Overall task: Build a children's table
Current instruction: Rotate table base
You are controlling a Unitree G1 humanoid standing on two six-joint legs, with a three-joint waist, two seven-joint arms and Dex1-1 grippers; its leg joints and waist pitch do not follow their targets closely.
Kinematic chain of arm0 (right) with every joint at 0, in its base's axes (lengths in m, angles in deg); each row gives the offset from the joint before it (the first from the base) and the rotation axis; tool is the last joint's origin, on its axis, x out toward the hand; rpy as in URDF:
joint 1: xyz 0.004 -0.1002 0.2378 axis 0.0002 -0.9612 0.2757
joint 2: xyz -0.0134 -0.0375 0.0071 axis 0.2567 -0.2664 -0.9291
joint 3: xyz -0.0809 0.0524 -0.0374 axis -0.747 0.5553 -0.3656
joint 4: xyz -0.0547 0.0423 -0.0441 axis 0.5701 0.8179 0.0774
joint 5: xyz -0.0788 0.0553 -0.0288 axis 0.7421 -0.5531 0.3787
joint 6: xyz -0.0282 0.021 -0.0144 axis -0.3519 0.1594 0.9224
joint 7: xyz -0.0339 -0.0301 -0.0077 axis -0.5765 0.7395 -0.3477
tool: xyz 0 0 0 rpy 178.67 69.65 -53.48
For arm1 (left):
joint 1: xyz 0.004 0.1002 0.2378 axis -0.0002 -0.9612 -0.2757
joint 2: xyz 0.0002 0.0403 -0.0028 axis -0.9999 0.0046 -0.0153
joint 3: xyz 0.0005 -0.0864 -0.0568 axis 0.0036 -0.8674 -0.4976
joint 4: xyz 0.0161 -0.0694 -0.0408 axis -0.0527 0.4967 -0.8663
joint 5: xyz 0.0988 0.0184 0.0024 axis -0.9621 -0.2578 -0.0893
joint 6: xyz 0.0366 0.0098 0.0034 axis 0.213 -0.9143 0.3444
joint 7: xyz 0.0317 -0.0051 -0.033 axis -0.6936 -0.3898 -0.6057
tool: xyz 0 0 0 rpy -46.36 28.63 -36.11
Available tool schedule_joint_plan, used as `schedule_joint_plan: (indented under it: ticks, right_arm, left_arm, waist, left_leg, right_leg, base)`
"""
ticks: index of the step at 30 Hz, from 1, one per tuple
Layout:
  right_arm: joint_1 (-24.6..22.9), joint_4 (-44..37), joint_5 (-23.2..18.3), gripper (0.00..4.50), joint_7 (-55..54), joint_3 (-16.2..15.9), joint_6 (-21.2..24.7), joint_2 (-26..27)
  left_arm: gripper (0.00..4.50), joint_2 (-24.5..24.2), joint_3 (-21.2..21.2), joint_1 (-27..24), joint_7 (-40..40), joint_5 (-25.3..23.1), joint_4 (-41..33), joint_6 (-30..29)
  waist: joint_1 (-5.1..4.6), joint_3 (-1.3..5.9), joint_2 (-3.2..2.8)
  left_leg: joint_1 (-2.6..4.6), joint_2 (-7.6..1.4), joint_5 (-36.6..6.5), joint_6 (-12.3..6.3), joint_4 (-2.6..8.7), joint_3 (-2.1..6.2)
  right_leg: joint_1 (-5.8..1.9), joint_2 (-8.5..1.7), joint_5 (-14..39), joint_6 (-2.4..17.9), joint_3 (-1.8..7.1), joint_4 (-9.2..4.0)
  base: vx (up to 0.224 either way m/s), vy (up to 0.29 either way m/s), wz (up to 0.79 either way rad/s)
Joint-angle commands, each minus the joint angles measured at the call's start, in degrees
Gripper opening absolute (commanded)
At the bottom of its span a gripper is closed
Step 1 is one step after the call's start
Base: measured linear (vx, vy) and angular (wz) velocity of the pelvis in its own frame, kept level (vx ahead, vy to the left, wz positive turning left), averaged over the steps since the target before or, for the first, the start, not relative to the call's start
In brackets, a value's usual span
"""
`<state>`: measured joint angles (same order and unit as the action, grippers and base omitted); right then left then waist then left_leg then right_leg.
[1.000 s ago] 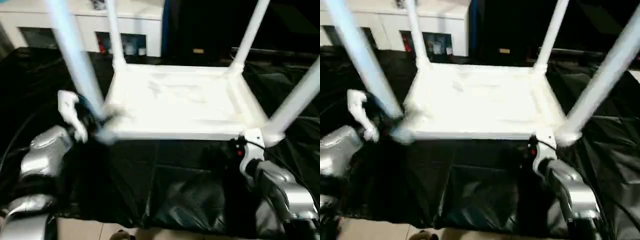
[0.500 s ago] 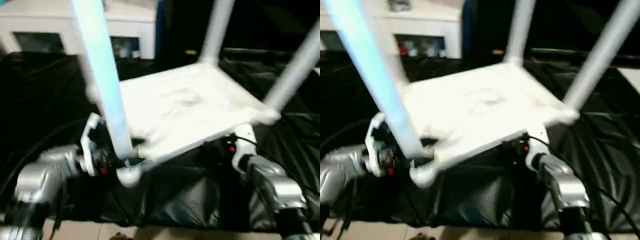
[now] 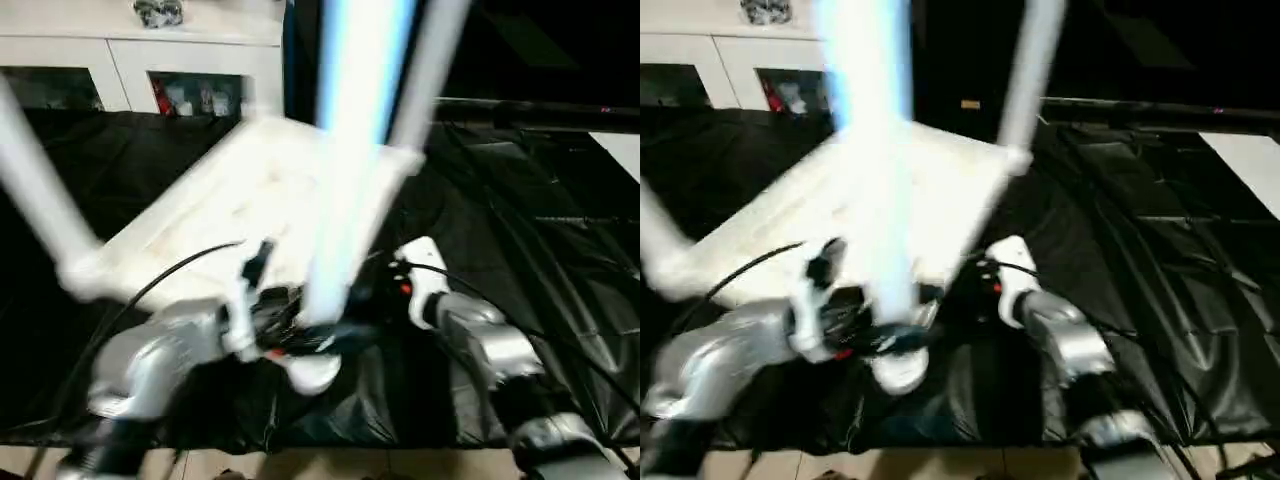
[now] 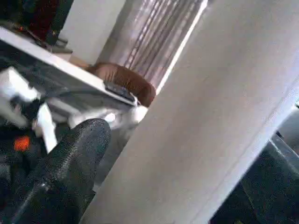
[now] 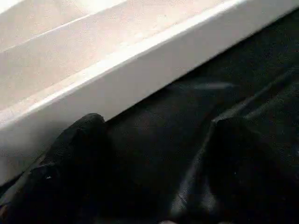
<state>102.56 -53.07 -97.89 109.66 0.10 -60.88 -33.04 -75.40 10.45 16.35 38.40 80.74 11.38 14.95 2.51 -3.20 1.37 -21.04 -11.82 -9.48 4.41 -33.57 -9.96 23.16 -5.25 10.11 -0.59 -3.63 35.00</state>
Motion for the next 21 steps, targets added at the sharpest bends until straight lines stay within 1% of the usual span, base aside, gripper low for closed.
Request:
schedule_joint_plan:
  ticks: [1, 2, 3, 4, 5, 6, 7, 8, 9, 10, 11, 12, 13, 14, 15, 16, 18, 19, 20, 21]
  right_arm:
    - [0.9, 2.2, 1.0, 4.42, 1.8, -2.9, -1.0, 1.9]
    - [1.1, 3.0, 1.4, 4.42, 1.4, -2.8, -1.8, 2.1]
    - [1.4, 3.8, 1.7, 4.42, 1.0, -2.4, -2.6, 2.2]
    - [1.7, 4.6, 1.7, 4.42, 0.5, -1.8, -3.2, 2.3]
    - [1.8, 4.9, 1.7, 4.42, 0.2, -1.6, -3.4, 2.2]
    - [1.9, 5.3, 1.7, 4.42, 0.0, -1.2, -3.6, 2.2]
    - [2.2, 6.1, 1.4, 4.42, -0.3, 0.0, -4.1, 1.7]
    - [2.3, 6.4, 1.3, 4.42, -0.2, 0.4, -4.3, 1.5]
    - [2.0, 6.4, 1.2, 4.42, 0.1, 0.9, -4.4, 0.7]
    - [1.8, 6.5, 1.2, 4.42, 0.4, 1.3, -4.7, 0.3]
    - [1.3, 6.5, 1.1, 4.42, 0.8, 2.0, -5.2, -0.7]
    - [1.3, 6.5, 1.1, 4.42, 0.8, 2.0, -5.2, -0.7]
    - [0.9, 6.2, 1.0, 4.42, 1.0, 2.6, -5.3, -1.4]
    - [0.7, 5.9, 0.8, 4.42, 1.3, 2.9, -5.4, -1.8]
    - [0.1, 4.8, 0.4, 4.42, 2.0, 3.4, -5.4, -2.6]
    - [-1.4, 2.1, -0.4, 4.42, 4.0, 4.1, -5.3, -4.4]
    - [-3.3, -1.3, -1.2, 4.42, 6.8, 4.3, -4.8, -6.4]
    - [-4.8, -4.2, -1.6, 4.42, 9.1, 4.3, -4.5, -8.1]
    - [-5.1, -4.8, -1.7, 4.42, 9.6, 4.3, -4.4, -8.5]
    - [-6.9, -8.0, -2.0, 4.42, 12.4, 3.9, -4.0, -10.8]
  left_arm:
    - [4.5, 3.6, 2.1, 2.9, -2.9, -2.6, 2.3, 3.4]
    - [4.5, 5.3, 2.6, 4.1, -4.8, -4.5, 4.2, 5.6]
    - [4.5, 6.7, 3.2, 5.2, -7.0, -6.9, 6.3, 8.0]
    - [4.5, 7.5, 3.7, 6.1, -8.6, -8.9, 8.2, 9.9]
    - [4.5, 7.7, 3.9, 6.4, -9.2, -9.8, 8.9, 10.8]
    - [4.5, 7.9, 4.2, 6.7, -9.8, -10.8, 9.7, 11.9]
    - [4.5, 8.3, 5.2, 8.0, -11.9, -13.8, 12.3, 14.2]
    - [4.5, 8.4, 5.5, 8.4, -12.4, -14.7, 13.1, 14.8]
    - [4.5, 8.8, 5.8, 8.8, -13.5, -15.9, 14.1, 15.9]
    - [4.5, 9.2, 5.8, 9.2, -14.2, -16.8, 15.0, 16.9]
    - [4.5, 9.9, 6.1, 9.9, -16.2, -19.4, 17.0, 20.3]
    - [4.5, 9.9, 6.1, 9.9, -16.2, -19.4, 17.0, 20.3]
    - [4.5, 10.2, 6.0, 10.2, -16.8, -20.3, 18.0, 21.9]
    - [4.5, 10.3, 5.9, 10.3, -17.0, -20.6, 18.3, 22.4]
    - [4.5, 10.2, 5.7, 10.4, -16.8, -20.8, 18.6, 23.4]
    - [4.5, 9.2, 5.6, 10.0, -15.4, -20.9, 18.3, 24.0]
    - [4.5, 6.5, 6.8, 9.0, -11.9, -21.4, 16.9, 24.7]
    - [4.5, 3.9, 7.7, 8.2, -9.2, -21.7, 15.9, 24.3]
    - [4.5, 3.4, 7.9, 8.1, -8.6, -21.8, 15.7, 24.2]
    - [4.5, 0.8, 8.8, 7.7, -5.6, -22.5, 16.3, 24.8]
  waist:
    - [0.58, 3.17, -0.18]
    - [0.73, 3.25, -0.16]
    - [0.64, 3.19, -0.06]
    - [0.67, 3.31, -0.15]
    - [0.58, 3.31, 0.01]
    - [0.68, 3.35, -0.26]
    - [0.65, 3.32, -0.23]
    - [0.63, 3.29, -0.17]
    - [0.69, 3.37, -0.09]
    - [0.84, 3.3, -0.04]
    - [0.98, 3.34, -0.53]
    - [0.93, 3.29, -0.32]
    - [1.12, 3.44, -0.31]
    - [1.11, 3.36, -0.44]
    - [1.21, 3.41, -0.43]
    - [1.48, 3.38, -0.43]
    - [1.8, 3.48, -0.27]
    - [2.0, 3.51, -0.25]
    - [2.12, 3.5, -0.21]
    - [1.97, 3.51, -0.25]
  left_leg:
    - [0.36, -0.74, -20.5, 2.2, 4.69, 0.15]
    - [0.61, -0.77, -20.5, 2.28, 4.56, 0.1]
    - [0.42, -0.76, -20.8, 2.2, 4.63, 0.13]
    - [0.38, -0.73, -21.0, 2.28, 4.62, 0.25]
    - [0.27, -0.66, -20.9, 2.13, 4.66, 0.28]
    - [0.32, -0.72, -20.9, 2.22, 4.66, 0.36]
    - [0.48, -0.7, -21.7, 1.86, 4.6, 0.3]
    - [0.73, -0.7, -22.3, 1.89, 4.52, 0.18]
    - [0.81, -0.72, -22.4, 1.84, 4.48, 0.24]
    - [0.67, -0.76, -22.4, 1.72, 4.53, 0.28]
    - [0.57, -0.78, -22.1, 1.82, 4.58, 0.39]
    - [0.51, -0.78, -22.4, 1.65, 4.6, 0.34]
    - [0.81, -0.77, -22.7, 1.68, 4.44, 0.29]
    - [0.71, -0.82, -22.9, 1.53, 4.52, 0.31]
    - [0.6, -0.84, -22.8, 1.52, 4.51, 0.34]
    - [0.74, -0.81, -22.8, 1.17, 4.48, 0.23]
    - [0.6, -0.89, -22.0, 0.61, 4.52, 0.27]
    - [0.42, -0.92, -21.0, 0.14, 4.52, 0.23]
    - [0.19, -0.88, -20.1, -0.28, 4.58, 0.28]
    - [0.08, -0.84, -19.0, -0.45, 4.55, 0.22]
  right_leg:
    - [-2.2, -2.16, 21.6, 9.2, 2.09, -5.04]
    - [-2.15, -2.2, 21.2, 9.2, 2.14, -5.12]
    - [-2.28, -2.17, 21.5, 9.0, 2.1, -5.29]
    - [-2.44, -2.25, 21.8, 8.5, 2.05, -5.23]
    - [-2.5, -2.22, 22.1, 8.3, 1.99, -5.29]
    - [-2.55, -2.31, 22.0, 8.3, 1.98, -5.16]
    - [-2.25, -2.26, 22.9, 8.1, 1.97, -5.5]
    - [-2.03, -2.15, 23.3, 8.0, 2.01, -5.62]
    - [-2.06, -2.22, 23.3, 8.1, 2.0, -5.55]
    - [-2.19, -2.24, 23.7, 8.0, 1.95, -5.62]
    - [-2.28, -2.36, 23.4, 8.2, 1.93, -5.45]
    - [-2.2, -2.26, 23.6, 7.9, 1.89, -5.85]
    - [-2.08, -2.25, 23.2, 8.2, 1.91, -5.66]
    - [-2.12, -2.23, 22.8, 8.6, 1.89, -5.71]
    - [-2.26, -2.27, 22.5, 8.8, 1.87, -5.6]
    - [-2.19, -2.22, 22.4, 8.7, 1.92, -5.72]
    - [-2.41, -2.28, 21.3, 9.0, 1.96, -5.54]
    - [-2.53, -2.29, 20.3, 9.1, 2.02, -5.35]
    - [-2.78, -2.26, 19.9, 8.8, 1.98, -5.21]
    - [-2.72, -2.27, 19.2, 9.3, 1.99, -5.06]
  base:
    - [0.0, 0.0, 0.0]
    - [0.0, 0.0, 0.0]
    - [0.0, 0.0, 0.0]
    - [0.0, 0.0, 0.0]
    - [0.0, 0.0, 0.0]
    - [0.0, 0.0, 0.0]
    - [0.0, 0.0, 0.0]
    - [0.0, 0.0, 0.0]
    - [0.0, 0.0, 0.0]
    - [0.0, 0.0, 0.0]
    - [0.0, 0.0, 0.0]
    - [0.0, 0.0, 0.0]
    - [0.0, 0.0, 0.0]
    - [0.0, 0.0, 0.0]
    - [0.0, 0.0, 0.0]
    - [0.0, 0.0, 0.0]
    - [0.0, 0.0, 0.0]
    - [0.0, 0.0, 0.0]
    - [0.0, 0.0, 0.0]
    - [0.0, 0.0, 0.0]
